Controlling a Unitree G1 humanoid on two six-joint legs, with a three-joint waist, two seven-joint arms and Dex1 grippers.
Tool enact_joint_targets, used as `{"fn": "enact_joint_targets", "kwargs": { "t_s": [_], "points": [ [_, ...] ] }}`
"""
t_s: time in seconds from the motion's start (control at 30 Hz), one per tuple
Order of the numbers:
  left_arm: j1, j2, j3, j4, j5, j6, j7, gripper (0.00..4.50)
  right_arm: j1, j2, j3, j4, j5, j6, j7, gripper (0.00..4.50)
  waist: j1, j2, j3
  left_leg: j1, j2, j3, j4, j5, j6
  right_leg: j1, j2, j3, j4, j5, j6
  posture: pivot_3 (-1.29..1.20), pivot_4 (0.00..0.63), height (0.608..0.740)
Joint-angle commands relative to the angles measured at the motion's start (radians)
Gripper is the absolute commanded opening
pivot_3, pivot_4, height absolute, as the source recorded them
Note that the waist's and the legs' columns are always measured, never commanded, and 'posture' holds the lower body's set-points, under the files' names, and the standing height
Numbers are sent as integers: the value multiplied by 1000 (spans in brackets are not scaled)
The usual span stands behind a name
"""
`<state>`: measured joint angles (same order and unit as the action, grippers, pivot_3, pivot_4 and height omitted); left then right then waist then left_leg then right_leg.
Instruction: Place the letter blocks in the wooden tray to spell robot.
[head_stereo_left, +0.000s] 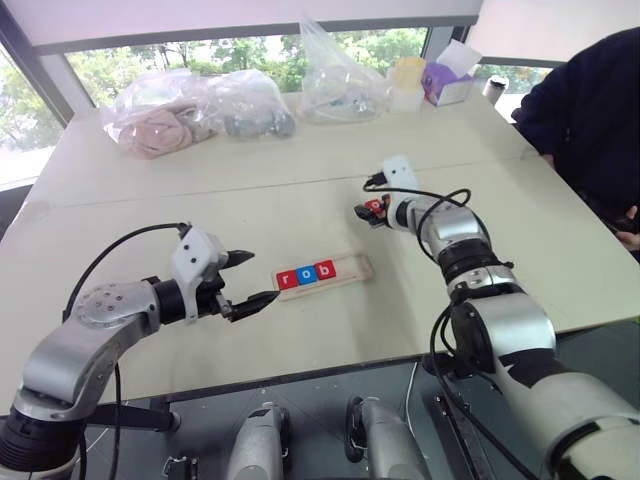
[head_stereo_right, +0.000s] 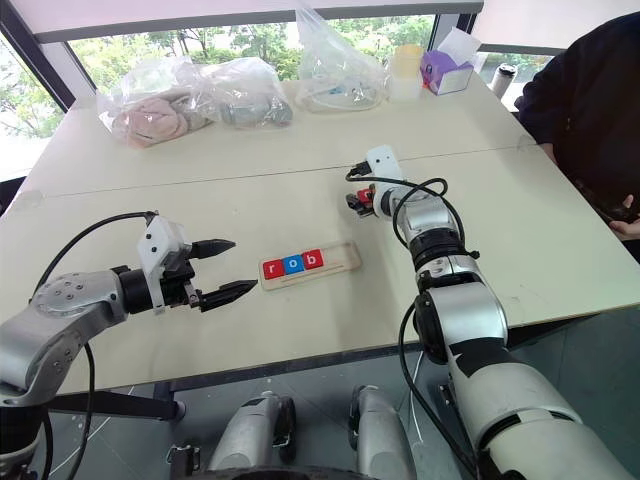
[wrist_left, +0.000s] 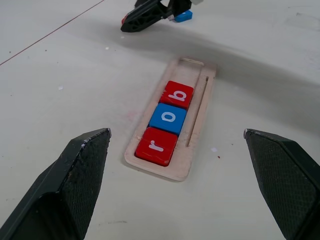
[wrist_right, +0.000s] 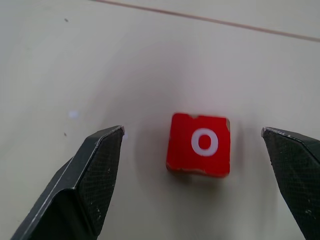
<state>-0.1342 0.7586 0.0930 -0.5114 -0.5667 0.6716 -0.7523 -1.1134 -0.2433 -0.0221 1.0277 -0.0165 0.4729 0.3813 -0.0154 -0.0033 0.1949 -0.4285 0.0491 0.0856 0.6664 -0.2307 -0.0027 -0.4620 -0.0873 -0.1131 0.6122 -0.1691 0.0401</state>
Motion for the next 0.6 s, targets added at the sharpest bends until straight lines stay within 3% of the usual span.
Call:
{"fn": "enact_joint_targets", "kwargs": {
  "t_s": [0.03, 0.2, 0.3, 0.43, 0.47, 0.6],
  "points": [
    [-1, 7, 21, -27, 6, -11, 8, 4500, -27, 12, 2, 24, -3, -19, -17, 4462, -1, 0, 0, 0, 0, 0, 0, 0, 0, 0, 0, 0, 0, 0, 0, 0, 150, 725],
    [9, 6, 28, -35, 3, -10, 20, 4500, -30, 25, 0, 57, 3, -30, -20, 4462, -2, 0, 0, 0, 0, 0, 0, 0, 0, 0, 0, 0, 0, 0, 0, 0, 150, 725],
    [16, 4, 28, -41, 1, -10, 26, 4500, -40, 34, -10, 79, 11, -33, -31, 3625, -4, 0, 0, 1, 0, 0, 0, 0, 0, 0, 0, 0, 0, 0, 0, 0, 150, 725],
    [21, 1, 25, -45, 1, -10, 35, 4500, -51, 46, -19, 94, 13, -43, -47, 1480, -3, 0, 0, 1, 0, -1, 0, 0, 0, 1, 0, 0, 0, 0, 0, 0, 150, 725],
    [21, 1, 25, -46, -1, -9, 36, 4500, -53, 48, -20, 94, 13, -44, -49, 1134, -3, 0, 0, 1, 0, -1, 0, 0, 0, 1, 0, 0, 0, 0, 0, 0, 150, 725],
    [25, 2, 25, -52, -5, -8, 40, 4500, -47, 39, -7, 63, -3, -30, -52, 1157, -3, 0, 0, 1, 0, -1, 0, 0, 0, 1, 0, 0, 0, 0, 0, 0, 150, 725]
  ]
}}
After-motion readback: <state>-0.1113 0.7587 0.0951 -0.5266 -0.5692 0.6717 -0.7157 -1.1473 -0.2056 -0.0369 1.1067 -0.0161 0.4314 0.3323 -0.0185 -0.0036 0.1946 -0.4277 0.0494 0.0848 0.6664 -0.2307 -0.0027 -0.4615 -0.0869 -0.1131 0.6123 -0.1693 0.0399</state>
